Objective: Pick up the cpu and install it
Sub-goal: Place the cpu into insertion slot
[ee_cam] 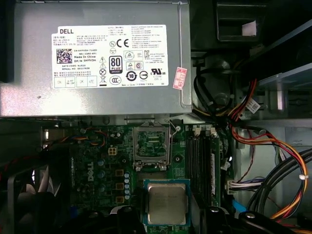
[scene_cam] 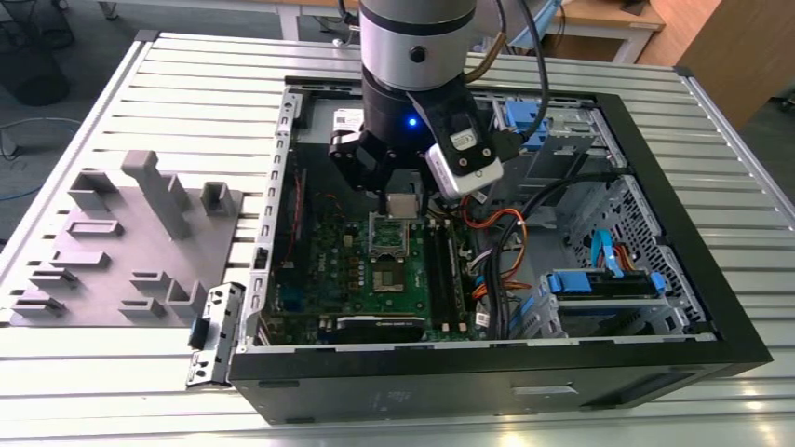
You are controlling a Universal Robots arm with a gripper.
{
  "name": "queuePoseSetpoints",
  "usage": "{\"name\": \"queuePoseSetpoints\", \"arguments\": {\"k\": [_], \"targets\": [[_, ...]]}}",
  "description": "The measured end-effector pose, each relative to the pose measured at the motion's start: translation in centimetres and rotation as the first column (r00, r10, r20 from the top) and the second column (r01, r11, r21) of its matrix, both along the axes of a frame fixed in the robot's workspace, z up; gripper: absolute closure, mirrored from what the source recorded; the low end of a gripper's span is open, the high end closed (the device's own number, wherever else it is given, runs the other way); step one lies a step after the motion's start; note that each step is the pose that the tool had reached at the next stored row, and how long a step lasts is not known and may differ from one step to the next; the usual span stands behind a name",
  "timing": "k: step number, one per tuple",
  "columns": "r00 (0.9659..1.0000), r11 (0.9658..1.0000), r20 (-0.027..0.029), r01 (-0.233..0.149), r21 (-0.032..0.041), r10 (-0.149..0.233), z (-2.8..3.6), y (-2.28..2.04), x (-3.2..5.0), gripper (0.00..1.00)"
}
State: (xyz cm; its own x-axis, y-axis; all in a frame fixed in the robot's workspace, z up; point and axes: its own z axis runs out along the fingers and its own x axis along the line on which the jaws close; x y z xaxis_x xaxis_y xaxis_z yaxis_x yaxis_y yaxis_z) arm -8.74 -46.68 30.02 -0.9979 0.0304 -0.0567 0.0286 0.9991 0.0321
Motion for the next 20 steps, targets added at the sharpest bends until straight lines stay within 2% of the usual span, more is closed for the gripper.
{"name": "queuePoseSetpoints", "arguments": {"k": [20], "targets": [[0.9999,1.0000,0.0103,0.004,-0.0013,-0.004,0.00,0.00,0.00,0.53]]}}
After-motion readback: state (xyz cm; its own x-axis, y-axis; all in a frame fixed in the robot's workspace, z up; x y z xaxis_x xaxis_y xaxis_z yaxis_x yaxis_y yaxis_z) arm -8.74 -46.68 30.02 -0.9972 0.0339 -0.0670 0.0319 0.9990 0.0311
